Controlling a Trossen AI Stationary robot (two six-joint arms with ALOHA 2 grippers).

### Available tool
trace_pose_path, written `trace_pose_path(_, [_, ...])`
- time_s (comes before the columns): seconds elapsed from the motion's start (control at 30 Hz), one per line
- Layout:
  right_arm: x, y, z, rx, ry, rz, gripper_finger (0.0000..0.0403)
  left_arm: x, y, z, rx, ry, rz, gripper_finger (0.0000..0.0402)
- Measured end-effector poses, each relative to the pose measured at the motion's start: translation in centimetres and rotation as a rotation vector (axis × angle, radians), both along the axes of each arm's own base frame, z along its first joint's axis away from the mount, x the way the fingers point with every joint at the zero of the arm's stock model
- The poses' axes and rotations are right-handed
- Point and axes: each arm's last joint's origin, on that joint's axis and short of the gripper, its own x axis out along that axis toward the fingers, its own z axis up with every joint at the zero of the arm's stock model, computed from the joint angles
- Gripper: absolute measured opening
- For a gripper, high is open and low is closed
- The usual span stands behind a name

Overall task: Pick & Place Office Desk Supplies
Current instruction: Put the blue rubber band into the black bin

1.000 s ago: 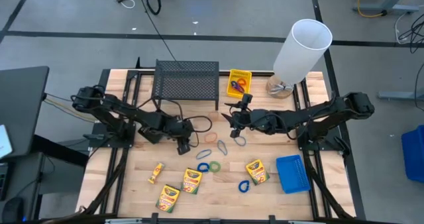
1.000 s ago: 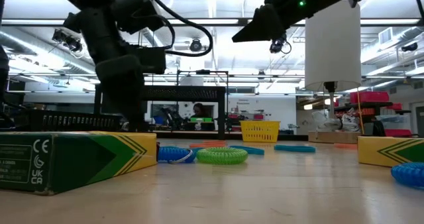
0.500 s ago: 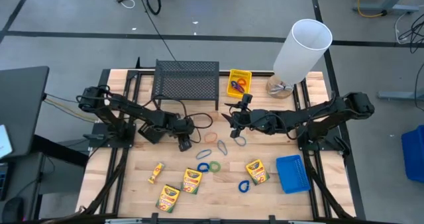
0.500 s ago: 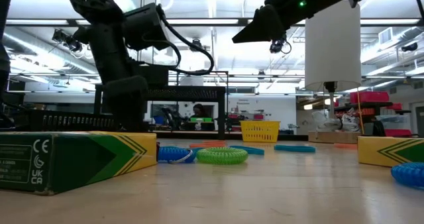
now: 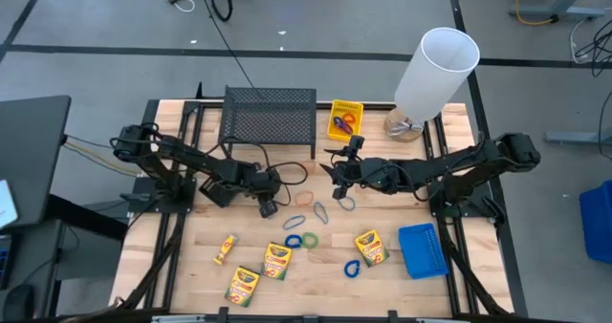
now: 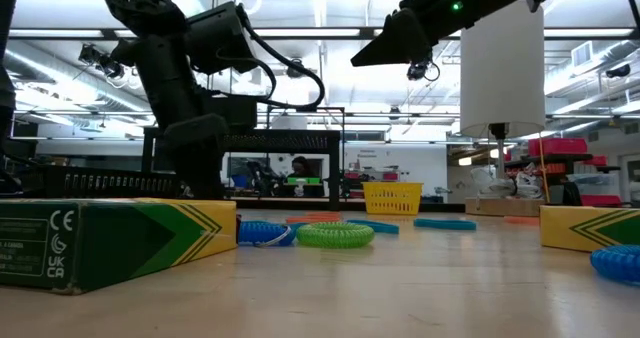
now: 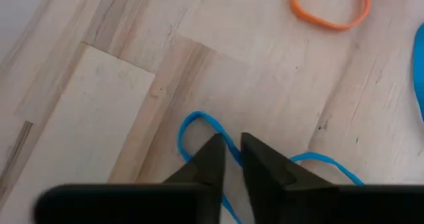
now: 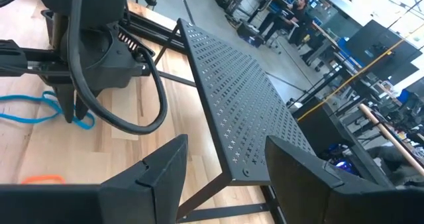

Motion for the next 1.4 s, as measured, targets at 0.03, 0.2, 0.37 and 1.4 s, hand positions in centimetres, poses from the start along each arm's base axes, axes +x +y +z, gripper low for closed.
trace_pose_path(0.03, [0.0,0.0,0.0,0.0,0.0,0.0,0.0212,0.0,0.0,0.0,0.002,0.001,-0.004,0.0029])
trace_pose_path(0.2, [0.0,0.0,0.0,0.0,0.0,0.0,0.0212,0.0,0.0,0.0,0.007,0.004,-0.016,0.0005])
trace_pose_path(0.37, [0.0,0.0,-0.1,0.0,0.005,0.0,0.0212,0.0,-0.1,0.0,0.01,0.004,-0.023,0.0004])
trace_pose_path(1.4, [-0.1,0.0,-0.3,0.033,0.016,-0.007,0.0212,-3.3,-5.5,7.6,0.277,0.098,0.091,0.0001])
